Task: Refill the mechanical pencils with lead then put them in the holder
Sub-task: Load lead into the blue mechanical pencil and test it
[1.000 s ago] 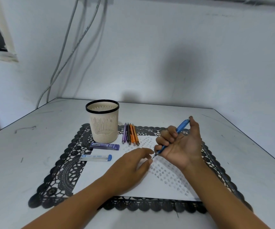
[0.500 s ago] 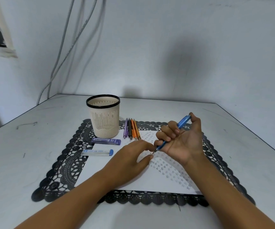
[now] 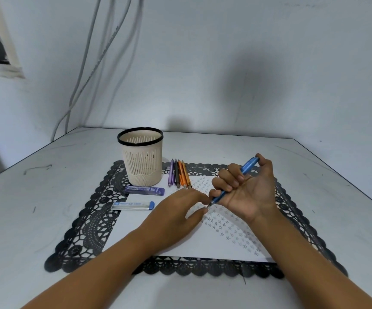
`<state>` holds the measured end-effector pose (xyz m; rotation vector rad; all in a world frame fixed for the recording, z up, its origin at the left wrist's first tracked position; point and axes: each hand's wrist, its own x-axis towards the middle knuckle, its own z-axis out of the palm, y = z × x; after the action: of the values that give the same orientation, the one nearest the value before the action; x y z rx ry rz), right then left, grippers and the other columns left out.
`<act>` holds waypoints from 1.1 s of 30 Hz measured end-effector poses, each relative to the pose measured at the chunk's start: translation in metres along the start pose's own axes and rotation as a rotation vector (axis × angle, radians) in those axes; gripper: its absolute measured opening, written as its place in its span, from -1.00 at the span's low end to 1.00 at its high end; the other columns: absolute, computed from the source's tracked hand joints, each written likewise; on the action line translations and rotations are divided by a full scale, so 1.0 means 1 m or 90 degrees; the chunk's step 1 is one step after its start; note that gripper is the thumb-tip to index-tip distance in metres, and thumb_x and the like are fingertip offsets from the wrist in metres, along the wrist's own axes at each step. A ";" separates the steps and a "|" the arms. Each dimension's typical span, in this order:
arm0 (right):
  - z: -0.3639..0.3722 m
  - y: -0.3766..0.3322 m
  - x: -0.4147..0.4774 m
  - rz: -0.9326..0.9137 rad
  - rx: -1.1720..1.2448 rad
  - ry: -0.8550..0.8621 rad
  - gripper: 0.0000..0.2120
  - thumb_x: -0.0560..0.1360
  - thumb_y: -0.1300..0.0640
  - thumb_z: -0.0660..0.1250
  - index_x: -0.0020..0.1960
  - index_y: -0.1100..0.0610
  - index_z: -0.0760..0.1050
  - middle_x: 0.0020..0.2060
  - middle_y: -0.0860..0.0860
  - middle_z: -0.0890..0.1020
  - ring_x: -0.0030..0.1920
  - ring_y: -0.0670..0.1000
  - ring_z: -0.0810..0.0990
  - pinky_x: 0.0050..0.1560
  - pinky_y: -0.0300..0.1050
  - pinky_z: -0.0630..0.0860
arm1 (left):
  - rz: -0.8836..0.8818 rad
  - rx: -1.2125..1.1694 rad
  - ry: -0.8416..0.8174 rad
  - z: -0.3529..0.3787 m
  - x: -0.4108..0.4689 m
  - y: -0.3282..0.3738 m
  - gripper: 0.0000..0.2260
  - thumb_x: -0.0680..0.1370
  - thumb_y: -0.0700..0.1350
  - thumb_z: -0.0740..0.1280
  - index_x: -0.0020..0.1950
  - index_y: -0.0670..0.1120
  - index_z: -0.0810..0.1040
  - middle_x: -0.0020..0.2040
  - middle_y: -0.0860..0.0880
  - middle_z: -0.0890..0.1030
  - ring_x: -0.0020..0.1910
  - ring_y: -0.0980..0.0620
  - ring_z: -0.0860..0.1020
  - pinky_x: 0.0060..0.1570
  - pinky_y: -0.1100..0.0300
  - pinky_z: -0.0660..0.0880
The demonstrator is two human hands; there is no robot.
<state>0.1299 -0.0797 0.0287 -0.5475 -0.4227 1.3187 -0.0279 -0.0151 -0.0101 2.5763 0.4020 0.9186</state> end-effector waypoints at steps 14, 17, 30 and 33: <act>0.012 -0.013 -0.003 -0.101 -0.268 0.133 -0.65 0.44 -0.16 0.23 -0.18 0.11 0.56 -0.20 0.07 0.53 -0.16 0.02 0.48 -0.08 -0.06 0.43 | -0.123 -0.040 0.030 0.001 0.001 -0.001 -0.89 0.51 -0.16 0.31 0.02 -0.01 0.53 -0.12 0.13 0.57 -0.13 0.24 0.52 -0.12 0.47 0.42; 0.013 -0.025 -0.005 -0.190 -0.416 0.146 -0.68 0.53 -0.03 0.20 -0.13 0.18 0.58 -0.27 0.09 0.54 -0.31 -0.02 0.48 -0.28 -0.19 0.50 | -0.126 0.010 0.039 0.000 0.002 -0.002 -0.86 0.53 -0.14 0.28 0.07 -0.01 0.52 -0.08 0.12 0.57 -0.13 0.22 0.51 -0.12 0.42 0.43; 0.002 -0.043 0.016 -0.364 -0.614 0.138 -0.87 0.53 0.17 0.27 -0.06 0.07 0.60 -0.14 0.07 0.69 -0.11 -0.01 0.68 -0.03 -0.21 0.60 | -0.055 0.216 -0.137 0.004 -0.004 -0.005 -0.59 0.57 0.12 0.12 0.37 -0.01 0.32 0.32 -0.01 0.36 0.23 0.06 0.36 0.23 0.18 0.33; -0.015 -0.023 0.032 -0.395 -0.860 0.114 -0.78 0.51 0.14 0.30 0.14 0.13 0.55 -0.05 -0.01 0.65 -0.15 -0.21 0.60 -0.14 -0.49 0.48 | -0.093 0.226 -0.261 0.004 -0.005 -0.004 -0.50 0.57 0.19 0.04 0.46 0.02 0.15 0.49 -0.02 0.15 0.43 0.04 0.13 0.40 0.16 0.06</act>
<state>0.1633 -0.0541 0.0299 -1.4748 -1.2196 0.2205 -0.0296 -0.0147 -0.0176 2.9094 0.6690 0.2689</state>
